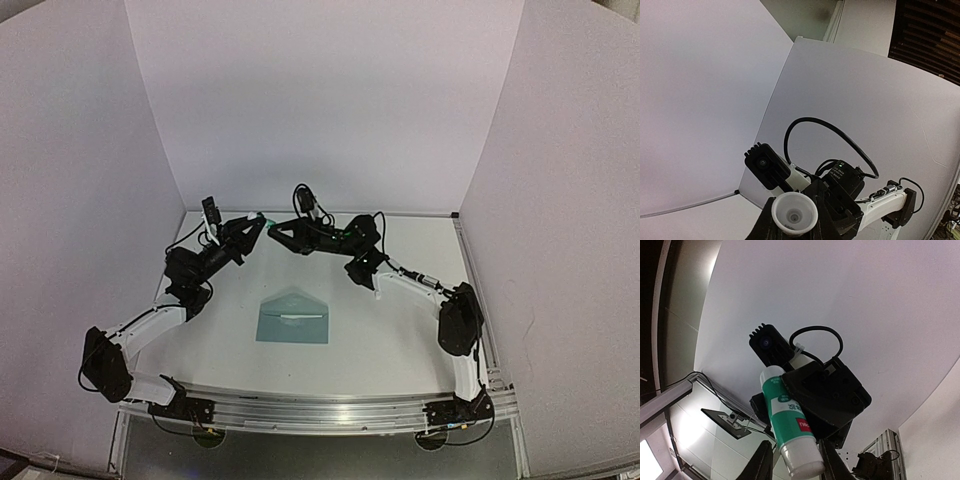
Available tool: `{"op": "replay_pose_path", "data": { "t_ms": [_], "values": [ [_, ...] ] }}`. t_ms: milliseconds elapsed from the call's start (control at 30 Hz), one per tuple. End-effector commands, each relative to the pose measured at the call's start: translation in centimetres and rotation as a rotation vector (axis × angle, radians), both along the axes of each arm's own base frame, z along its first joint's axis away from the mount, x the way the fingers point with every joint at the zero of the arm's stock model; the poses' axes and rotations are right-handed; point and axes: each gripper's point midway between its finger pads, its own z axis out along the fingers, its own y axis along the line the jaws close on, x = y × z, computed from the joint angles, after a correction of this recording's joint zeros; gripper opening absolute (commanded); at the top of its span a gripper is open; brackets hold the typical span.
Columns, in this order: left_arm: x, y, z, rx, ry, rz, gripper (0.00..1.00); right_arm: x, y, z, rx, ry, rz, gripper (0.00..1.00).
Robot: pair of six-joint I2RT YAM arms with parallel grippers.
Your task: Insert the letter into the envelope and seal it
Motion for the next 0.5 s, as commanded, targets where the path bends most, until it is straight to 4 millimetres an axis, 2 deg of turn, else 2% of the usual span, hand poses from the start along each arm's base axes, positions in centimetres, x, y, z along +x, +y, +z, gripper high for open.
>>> {"op": "replay_pose_path", "data": {
  "t_ms": [0, 133, 300, 467],
  "values": [
    [-0.9, 0.3, 2.2, -0.028, -0.065, -0.004, 0.00, -0.7, -0.2, 2.3, 0.065, -0.059, 0.016, 0.29],
    [-0.9, 0.2, 2.0, -0.022, -0.062, -0.005, 0.00, -0.6, -0.2, 2.4, 0.067, -0.060, 0.014, 0.24],
    [-1.0, 0.1, 1.6, -0.012, -0.049, -0.014, 0.00, -0.5, -0.2, 2.1, 0.064, -0.047, 0.010, 0.01],
    [-0.9, 0.1, 0.7, -0.001, -0.021, -0.017, 0.00, -0.6, -0.4, 2.0, 0.060, -0.049, -0.005, 0.00]
  ]
}}
